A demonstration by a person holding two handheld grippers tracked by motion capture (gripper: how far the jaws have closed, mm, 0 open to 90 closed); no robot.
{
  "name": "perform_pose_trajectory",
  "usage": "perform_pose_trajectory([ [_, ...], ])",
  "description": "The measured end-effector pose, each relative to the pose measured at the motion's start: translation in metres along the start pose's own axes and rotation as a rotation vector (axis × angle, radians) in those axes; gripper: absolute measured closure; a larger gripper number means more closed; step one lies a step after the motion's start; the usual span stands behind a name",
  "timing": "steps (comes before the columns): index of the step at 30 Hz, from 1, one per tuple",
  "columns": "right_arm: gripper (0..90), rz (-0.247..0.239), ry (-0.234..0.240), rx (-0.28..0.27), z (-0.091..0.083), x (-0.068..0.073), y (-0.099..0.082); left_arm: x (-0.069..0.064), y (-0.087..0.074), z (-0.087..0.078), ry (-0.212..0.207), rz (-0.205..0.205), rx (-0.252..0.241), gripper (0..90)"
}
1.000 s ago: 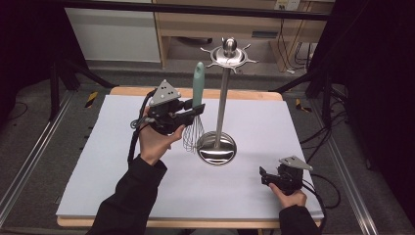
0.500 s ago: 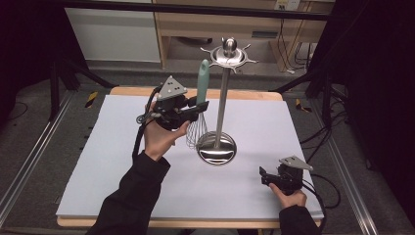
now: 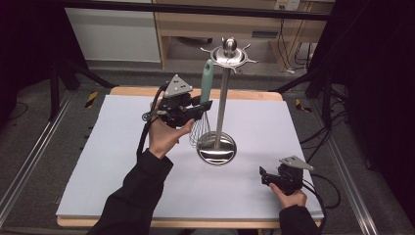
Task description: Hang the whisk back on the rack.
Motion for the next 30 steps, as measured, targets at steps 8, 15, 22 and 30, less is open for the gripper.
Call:
perform_pose_trajectory([
  [8, 10.1, -0.003, 0.002, 0.000, 0.000, 0.000, 0.000, 0.000, -0.001, 0.006, 0.003, 0.007, -0.012, 68.7],
  [15, 10.1, -0.003, 0.002, 0.005, 0.000, 0.000, 0.000, -0.003, -0.003, 0.011, 0.007, -0.003, -0.024, 68.5],
  [22, 10.1, -0.007, 0.000, 0.006, 0.001, 0.000, -0.001, -0.004, -0.006, 0.014, 0.027, 0.001, -0.059, 68.4],
  [30, 10.1, 0.001, 0.001, 0.009, 0.001, 0.001, -0.001, -0.007, -0.010, 0.017, 0.055, 0.012, -0.036, 63.1],
])
Point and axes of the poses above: each handheld gripper's, and its own axes: z roughly forward along the jaws, y roughly out of its top, x roughly to its left, the point moved 1 cm from there along z, roughly forward along the jaws, and after that the axes turned 10 degrees about y, right-handed, at the moved point
